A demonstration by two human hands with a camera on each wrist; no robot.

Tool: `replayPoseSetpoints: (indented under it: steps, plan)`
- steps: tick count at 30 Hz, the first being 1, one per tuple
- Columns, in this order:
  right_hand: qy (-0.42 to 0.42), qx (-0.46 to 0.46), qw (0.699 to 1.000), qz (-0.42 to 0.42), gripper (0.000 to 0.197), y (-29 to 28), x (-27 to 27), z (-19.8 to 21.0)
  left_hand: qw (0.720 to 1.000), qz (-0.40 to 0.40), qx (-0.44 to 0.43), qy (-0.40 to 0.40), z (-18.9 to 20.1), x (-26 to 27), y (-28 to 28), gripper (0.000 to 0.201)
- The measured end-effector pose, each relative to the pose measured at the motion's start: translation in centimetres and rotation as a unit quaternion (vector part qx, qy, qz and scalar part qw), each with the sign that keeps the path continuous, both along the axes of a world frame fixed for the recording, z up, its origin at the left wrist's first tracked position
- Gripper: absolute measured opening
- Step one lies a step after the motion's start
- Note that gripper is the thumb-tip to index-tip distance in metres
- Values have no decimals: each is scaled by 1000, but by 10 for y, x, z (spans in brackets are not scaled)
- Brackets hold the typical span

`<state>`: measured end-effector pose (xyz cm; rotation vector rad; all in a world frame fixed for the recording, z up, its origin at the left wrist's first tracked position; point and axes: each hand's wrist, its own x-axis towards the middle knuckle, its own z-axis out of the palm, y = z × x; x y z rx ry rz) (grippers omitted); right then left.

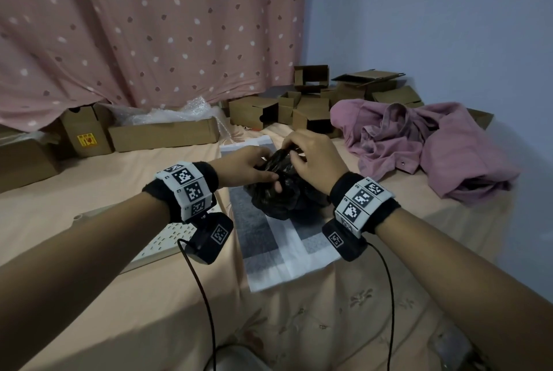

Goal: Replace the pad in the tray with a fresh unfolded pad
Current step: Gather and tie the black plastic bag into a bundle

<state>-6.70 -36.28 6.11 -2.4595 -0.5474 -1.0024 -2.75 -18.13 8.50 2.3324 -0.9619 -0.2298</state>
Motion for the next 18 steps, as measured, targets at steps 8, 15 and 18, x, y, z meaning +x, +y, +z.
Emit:
replayPoseSetpoints:
  steps: [8,15,18]
  plan:
    - [366,351,847,161,43,6,1,-21,998,3,-64,-5,2,7,3,16]
    - [386,433,779,238,34,6,1,-22,990,-45,-42,-131,-4,9,-3,15]
    - [365,481,757,251,28,7,2,-22,983,-44,-9,-179,-4,12,-5,16]
